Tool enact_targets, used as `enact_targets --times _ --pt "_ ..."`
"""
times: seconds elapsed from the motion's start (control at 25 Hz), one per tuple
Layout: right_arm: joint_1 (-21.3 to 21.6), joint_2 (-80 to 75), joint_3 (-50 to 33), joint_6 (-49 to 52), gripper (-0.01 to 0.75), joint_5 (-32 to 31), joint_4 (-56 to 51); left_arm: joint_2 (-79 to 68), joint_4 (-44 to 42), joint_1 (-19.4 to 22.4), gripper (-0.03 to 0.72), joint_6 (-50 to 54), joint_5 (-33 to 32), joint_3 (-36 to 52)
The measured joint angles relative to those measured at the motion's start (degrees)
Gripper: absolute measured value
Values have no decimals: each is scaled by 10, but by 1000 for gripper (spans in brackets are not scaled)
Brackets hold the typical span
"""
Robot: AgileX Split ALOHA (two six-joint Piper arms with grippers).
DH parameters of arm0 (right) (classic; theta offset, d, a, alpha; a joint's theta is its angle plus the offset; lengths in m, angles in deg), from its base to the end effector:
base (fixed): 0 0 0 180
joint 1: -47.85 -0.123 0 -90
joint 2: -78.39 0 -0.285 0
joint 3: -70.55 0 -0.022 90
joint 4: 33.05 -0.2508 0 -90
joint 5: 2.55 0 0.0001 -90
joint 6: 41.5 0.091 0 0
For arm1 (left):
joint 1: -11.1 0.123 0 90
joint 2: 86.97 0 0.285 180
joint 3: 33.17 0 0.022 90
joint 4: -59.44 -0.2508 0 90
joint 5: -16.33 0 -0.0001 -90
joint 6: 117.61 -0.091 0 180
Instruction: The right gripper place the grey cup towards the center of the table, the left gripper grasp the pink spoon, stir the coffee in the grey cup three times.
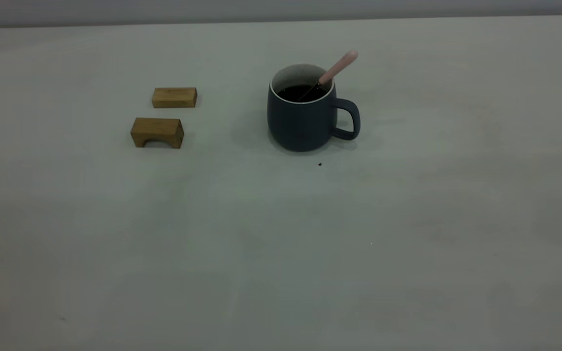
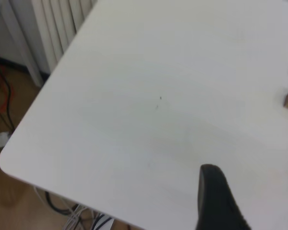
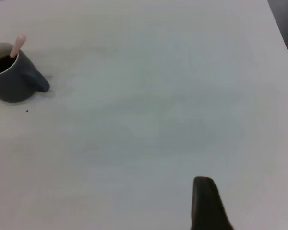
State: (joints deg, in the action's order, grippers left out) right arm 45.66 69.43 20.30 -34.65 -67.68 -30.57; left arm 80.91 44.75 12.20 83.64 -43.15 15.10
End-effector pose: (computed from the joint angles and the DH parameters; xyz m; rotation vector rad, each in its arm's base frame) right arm -0.0022 -0.0037 0.2633 0.0909 2.1676 0.0374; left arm 0.0057 0.0200 0.2827 -0.3979 2.0267 0.0937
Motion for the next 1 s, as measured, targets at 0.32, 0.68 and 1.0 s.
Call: enact_targets --times 0.32,0.68,1.0 --pt "0 0 0 0 483 0 0 19 -1 1 451 -13 -66 6" --pt "0 0 0 0 483 0 0 54 11 1 451 -14 -68 6" --pt "0 0 0 0 483 0 0 54 11 1 451 -14 -68 6"
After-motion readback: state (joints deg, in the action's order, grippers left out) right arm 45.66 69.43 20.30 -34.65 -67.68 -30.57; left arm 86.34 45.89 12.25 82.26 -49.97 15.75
